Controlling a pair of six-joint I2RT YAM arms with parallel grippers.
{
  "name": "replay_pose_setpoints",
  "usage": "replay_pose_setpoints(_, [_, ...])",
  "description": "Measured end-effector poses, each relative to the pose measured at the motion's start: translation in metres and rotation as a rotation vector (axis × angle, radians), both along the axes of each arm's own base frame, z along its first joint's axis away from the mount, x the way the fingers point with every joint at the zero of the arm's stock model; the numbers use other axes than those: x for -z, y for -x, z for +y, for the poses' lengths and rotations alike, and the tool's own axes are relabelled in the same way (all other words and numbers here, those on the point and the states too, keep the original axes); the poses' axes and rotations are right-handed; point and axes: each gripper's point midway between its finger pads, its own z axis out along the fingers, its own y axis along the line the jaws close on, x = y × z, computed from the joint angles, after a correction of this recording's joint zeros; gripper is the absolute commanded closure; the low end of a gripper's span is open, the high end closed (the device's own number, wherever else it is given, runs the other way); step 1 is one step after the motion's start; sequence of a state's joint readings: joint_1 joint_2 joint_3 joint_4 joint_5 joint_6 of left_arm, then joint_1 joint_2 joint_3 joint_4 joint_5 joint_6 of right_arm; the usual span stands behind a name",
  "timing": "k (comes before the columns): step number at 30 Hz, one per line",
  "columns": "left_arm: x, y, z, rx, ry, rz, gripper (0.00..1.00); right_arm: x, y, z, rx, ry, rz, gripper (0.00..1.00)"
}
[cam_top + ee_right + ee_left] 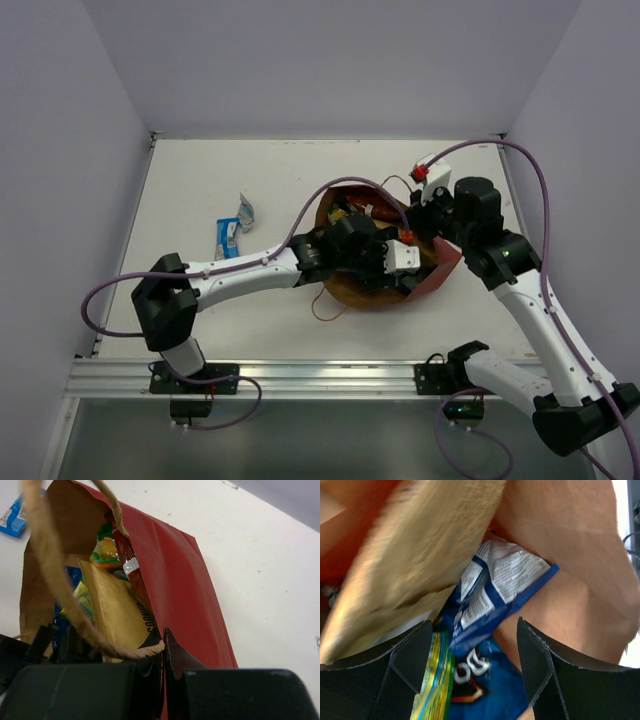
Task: Take the snacks out of the paper bag
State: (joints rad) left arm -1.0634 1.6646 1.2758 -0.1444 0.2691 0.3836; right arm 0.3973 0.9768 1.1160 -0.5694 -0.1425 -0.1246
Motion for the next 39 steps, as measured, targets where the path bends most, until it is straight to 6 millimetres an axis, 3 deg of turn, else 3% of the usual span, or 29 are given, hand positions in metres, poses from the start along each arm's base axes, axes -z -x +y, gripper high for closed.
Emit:
replay_pose_setpoints(8, [0.041, -0.005, -0.018, 0.084, -0.092, -0.058, 0.2, 0.003, -0.002, 0.003, -0.014, 0.001, 0.024, 1.0])
replay_pose_setpoints(12, [0.063, -0.013, -0.026, 0.1, -0.133, -0.078, 0.24, 0.004, -0.001, 0.007, -0.032, -0.003, 0.04, 1.0])
replay_pose_setpoints(13, [0.067, -0.014, -0.027, 0.101, -0.136, -0.079, 0.3, 0.005, -0.001, 0.007, -0.034, -0.003, 0.047, 1.0])
replay_pose_setpoints(16, [0.073, -0.017, -0.03, 0.099, -0.141, -0.095, 0.68, 0.008, 0.0, 0.009, -0.046, -0.004, 0.063, 1.0])
replay_pose_setpoints(17, [0.073, -0.018, -0.029, 0.098, -0.144, -0.101, 0.89, 0.008, 0.0, 0.009, -0.048, -0.005, 0.065, 1.0])
replay_pose_setpoints(18, [0.073, -0.02, -0.029, 0.095, -0.146, -0.107, 0.97, 0.008, 0.0, 0.01, -0.049, -0.006, 0.065, 1.0])
replay_pose_setpoints(23, [0.064, -0.022, -0.025, 0.077, -0.14, -0.138, 1.0, 0.008, 0.0, 0.009, -0.046, -0.003, 0.061, 1.0])
replay_pose_setpoints(27, [0.028, -0.021, -0.005, 0.028, -0.11, -0.184, 1.0, 0.006, -0.003, 0.006, -0.024, 0.004, 0.048, 1.0])
replay_pose_setpoints(29, [-0.002, -0.02, 0.007, -0.002, -0.075, -0.211, 1.0, 0.005, -0.007, 0.003, -0.001, 0.012, 0.037, 1.0])
replay_pose_setpoints(34, [-0.112, -0.015, 0.04, -0.082, 0.121, -0.327, 1.0, 0.005, -0.015, -0.01, 0.069, 0.035, 0.022, 1.0])
replay_pose_setpoints(37, [-0.156, -0.013, 0.063, -0.151, 0.214, -0.368, 1.0, 0.005, -0.019, -0.014, 0.101, 0.04, 0.016, 1.0])
replay_pose_setpoints(39, [-0.172, -0.02, 0.08, -0.221, 0.251, -0.377, 1.0, 0.004, -0.021, -0.016, 0.114, 0.042, 0.012, 1.0])
